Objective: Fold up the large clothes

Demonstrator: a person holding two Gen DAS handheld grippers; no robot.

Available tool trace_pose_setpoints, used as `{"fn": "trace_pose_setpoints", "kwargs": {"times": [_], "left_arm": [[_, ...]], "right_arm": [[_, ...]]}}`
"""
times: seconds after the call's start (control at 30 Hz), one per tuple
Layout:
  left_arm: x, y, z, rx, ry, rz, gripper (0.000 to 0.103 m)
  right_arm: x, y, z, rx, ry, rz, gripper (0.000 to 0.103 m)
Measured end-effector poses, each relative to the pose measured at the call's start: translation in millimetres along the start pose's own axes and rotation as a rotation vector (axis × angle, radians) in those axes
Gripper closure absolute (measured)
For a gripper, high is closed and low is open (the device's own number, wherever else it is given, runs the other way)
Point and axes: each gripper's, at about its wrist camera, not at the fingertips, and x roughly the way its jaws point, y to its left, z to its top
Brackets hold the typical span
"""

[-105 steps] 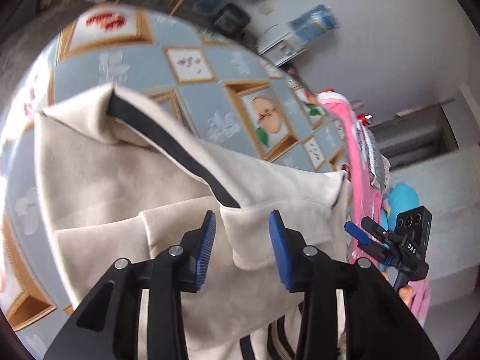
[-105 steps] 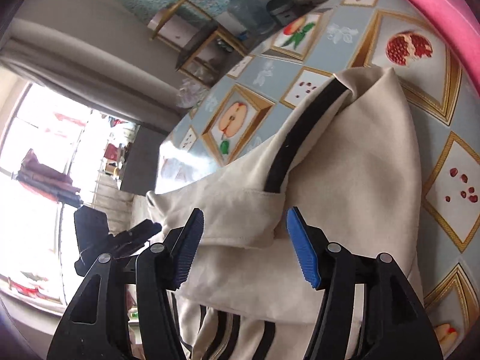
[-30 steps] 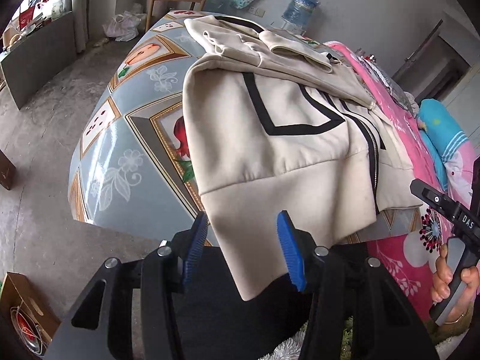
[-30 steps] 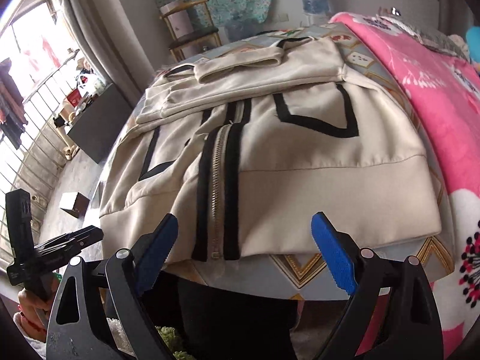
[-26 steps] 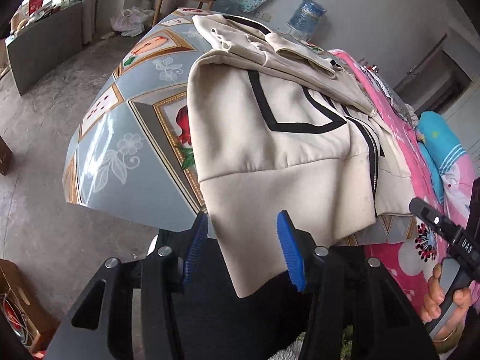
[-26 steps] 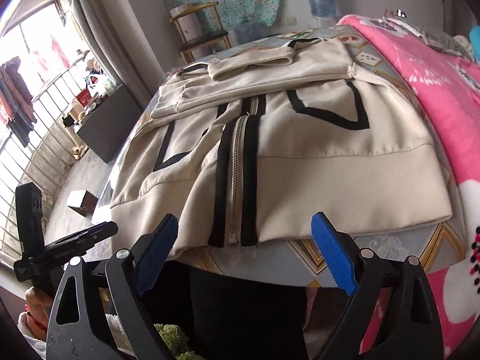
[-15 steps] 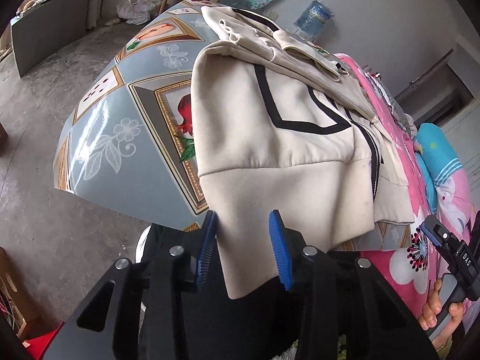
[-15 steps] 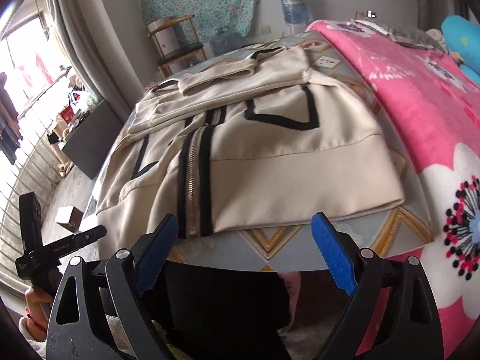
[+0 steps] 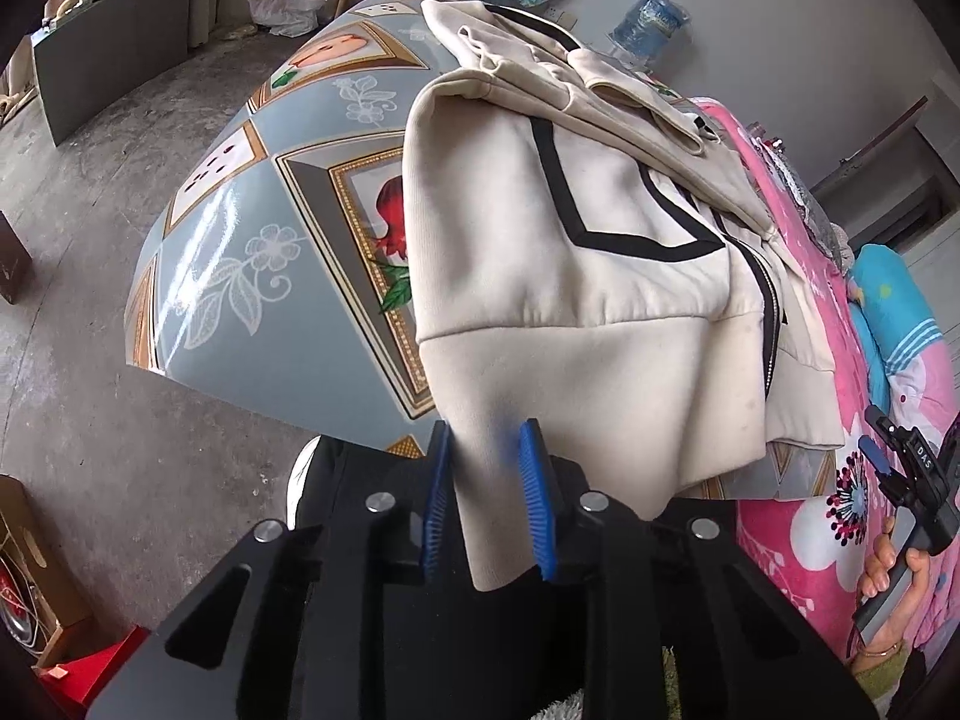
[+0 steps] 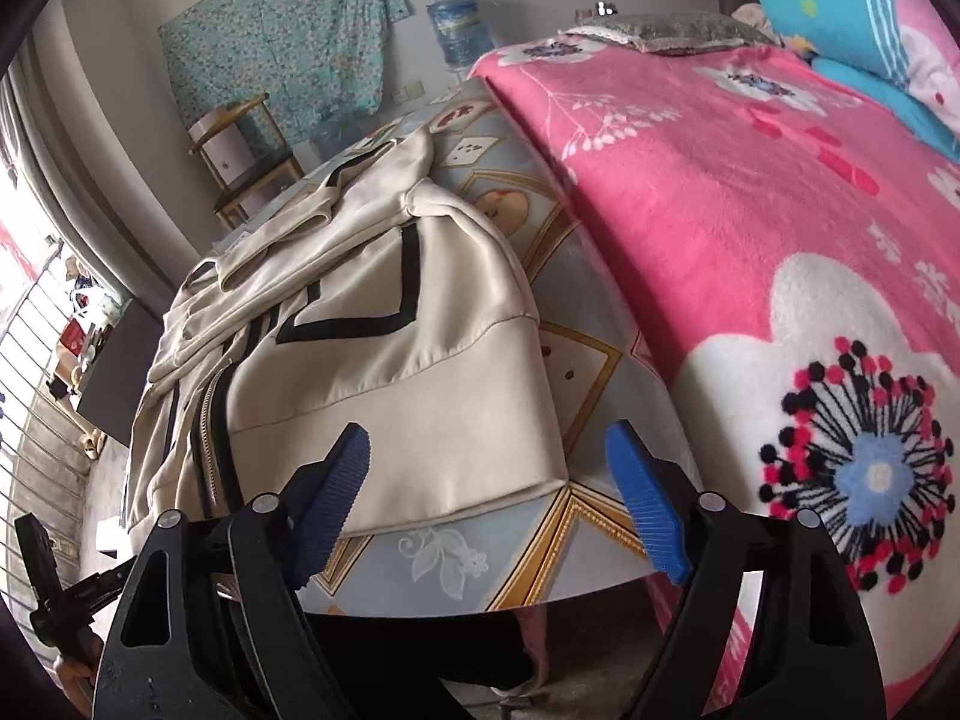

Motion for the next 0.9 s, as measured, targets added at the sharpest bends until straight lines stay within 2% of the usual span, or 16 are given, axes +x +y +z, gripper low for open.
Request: {"fn": "trace_pose_setpoints", "kwargs": {"times": [0.07,0.13,0.27,0.3,0.33,0.47,0.57,0.63,0.7,0.8,0.9], "left_arm": [[0.5,1.3,0.2,-0.011,-0.005,0.01,0.087],[-0.1,0.7,-0.2,-0.013,-0.013,0.025,0.089],[-1.2,-7.5,-0.9,0.035,-0.029,0.073,0.094],[-2.0,-9.8,-1.0,0.051,-0.031,0.085,0.096],[-3.1,-12.4,-0.2,0.069,-0.032,0.098,0.097],[-17.0,-21.9,10.5,0.144,-0.039,0.14,0.098],[-46.9,-26.2,22.8,0.188,-0.063,0.116,0.098],[-58.2,-23.8,29.6,0.186,-0.05,0.09,0.098],[-52.2,-21.0,31.6,0.195,-0.013,0.098,0.098],[-23.7,-9.2,27.3,0.162,0.107,0.096,0.098],[-34.9,-10.3,30.0,0.179,0.08,0.093,0.098]], "right_arm": [[15.2,-3.9,1.6,-0.003,0.034,-0.025,0.038],[26.5,-5.3,0.2,-0.003,0.076,-0.028,0.053],[33.8,5.1,-6.1,-0.076,0.104,-0.096,0.07],[33.6,9.4,-7.0,-0.095,0.106,-0.107,0.08],[32.3,14.3,-7.9,-0.121,0.106,-0.118,0.094],[4.0,32.9,1.3,-0.209,0.043,-0.168,0.098],[-34.3,37.3,17.2,-0.242,-0.02,-0.175,0.098],[-41.2,35.3,21.4,-0.246,-0.012,-0.184,0.098],[-26.6,31.6,14.7,-0.272,0.041,-0.233,0.098],[-3.0,22.5,4.4,-0.258,0.129,-0.245,0.098],[-23.9,32.2,6.9,-0.264,0.086,-0.197,0.098]]}}
